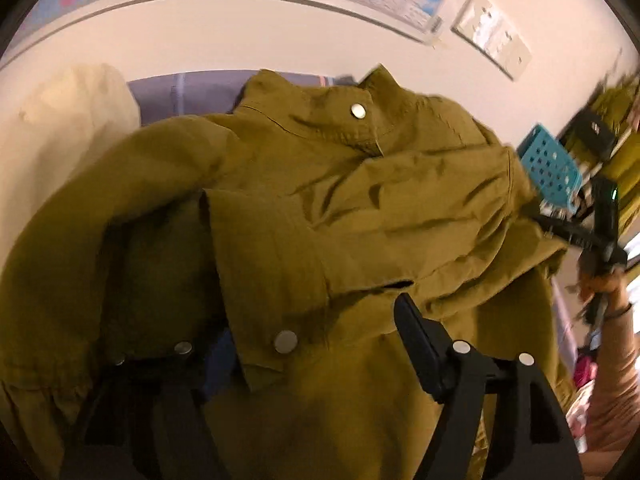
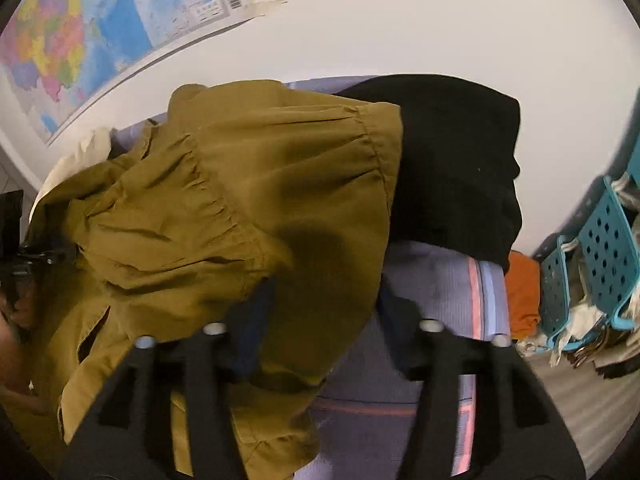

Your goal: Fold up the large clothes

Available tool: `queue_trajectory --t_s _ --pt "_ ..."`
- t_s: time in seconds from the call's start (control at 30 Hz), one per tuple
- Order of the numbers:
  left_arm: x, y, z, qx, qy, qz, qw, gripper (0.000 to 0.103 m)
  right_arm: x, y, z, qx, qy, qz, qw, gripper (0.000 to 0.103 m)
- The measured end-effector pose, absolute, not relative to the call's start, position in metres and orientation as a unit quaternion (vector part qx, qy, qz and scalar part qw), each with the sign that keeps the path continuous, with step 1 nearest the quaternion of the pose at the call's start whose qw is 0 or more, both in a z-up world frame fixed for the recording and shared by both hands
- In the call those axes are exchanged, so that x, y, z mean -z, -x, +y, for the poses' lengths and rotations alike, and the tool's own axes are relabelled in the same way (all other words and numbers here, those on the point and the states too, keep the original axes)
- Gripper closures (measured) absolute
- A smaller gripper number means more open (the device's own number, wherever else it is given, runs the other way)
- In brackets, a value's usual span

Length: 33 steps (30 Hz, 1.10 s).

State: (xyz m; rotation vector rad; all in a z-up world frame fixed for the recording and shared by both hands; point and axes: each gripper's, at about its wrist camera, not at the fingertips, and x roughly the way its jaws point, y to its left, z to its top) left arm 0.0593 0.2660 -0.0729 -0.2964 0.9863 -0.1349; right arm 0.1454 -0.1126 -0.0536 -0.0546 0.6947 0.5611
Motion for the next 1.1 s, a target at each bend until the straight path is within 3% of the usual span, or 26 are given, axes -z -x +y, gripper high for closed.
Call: queue_trajectory --t_s 0.03,0.1,0.17,0.23,0.47,0.57,0.63,0.7,0.77,0.83,1.1 --pt "0.071 -0.059 0.269 0.064 0.143 0.469 0.869 0.031 0.050 -0.140 -0.114 -0.270 0.020 0.325 0.906 0.048" --pt "0.069 -0.062 0.272 0.046 0.141 0.467 0.872 0.042 0.041 -0.130 -0.118 -0.267 0.007 0.298 0.916 0.045" --pt "0.071 -0.069 0.276 0.022 0.131 0.476 0.869 0.072 0.026 -0.115 -0.127 -0.261 -0.007 0.261 0.929 0.044" --pt "0.069 -0.069 0.280 0.017 0.136 0.474 0.870 0.085 0.010 -0.106 -0.127 -0.269 -0.007 0.236 0.934 0.045" --pt "0.054 -0.051 0.287 -0.035 0.119 0.450 0.884 0.091 0.017 -0.095 -0.031 -0.383 0.066 0.234 0.891 0.048" --pt "0.057 -0.046 0.292 -0.053 0.116 0.453 0.882 0.085 0.045 -0.113 0.014 -0.401 0.098 0.281 0.866 0.048" --pt "0.060 -0.043 0.289 -0.044 0.103 0.468 0.877 0.077 0.066 -0.125 0.036 -0.391 0.129 0.312 0.856 0.043" --pt "0.052 -0.030 0.286 -0.055 0.087 0.455 0.885 0.075 0.078 -0.132 0.046 -0.380 0.132 0.334 0.852 0.039" --pt "0.038 -0.010 0.283 -0.041 0.066 0.430 0.899 0.051 0.075 -0.128 0.046 -0.379 0.127 0.330 0.855 0.039" --pt "0.019 0.020 0.284 -0.030 0.050 0.393 0.918 0.044 0.069 -0.120 0.044 -0.384 0.121 0.330 0.854 0.039" --pt "0.008 0.107 0.321 -0.094 0.049 0.373 0.922 0.035 0.041 -0.050 0.054 -0.478 0.108 0.274 0.828 0.036"
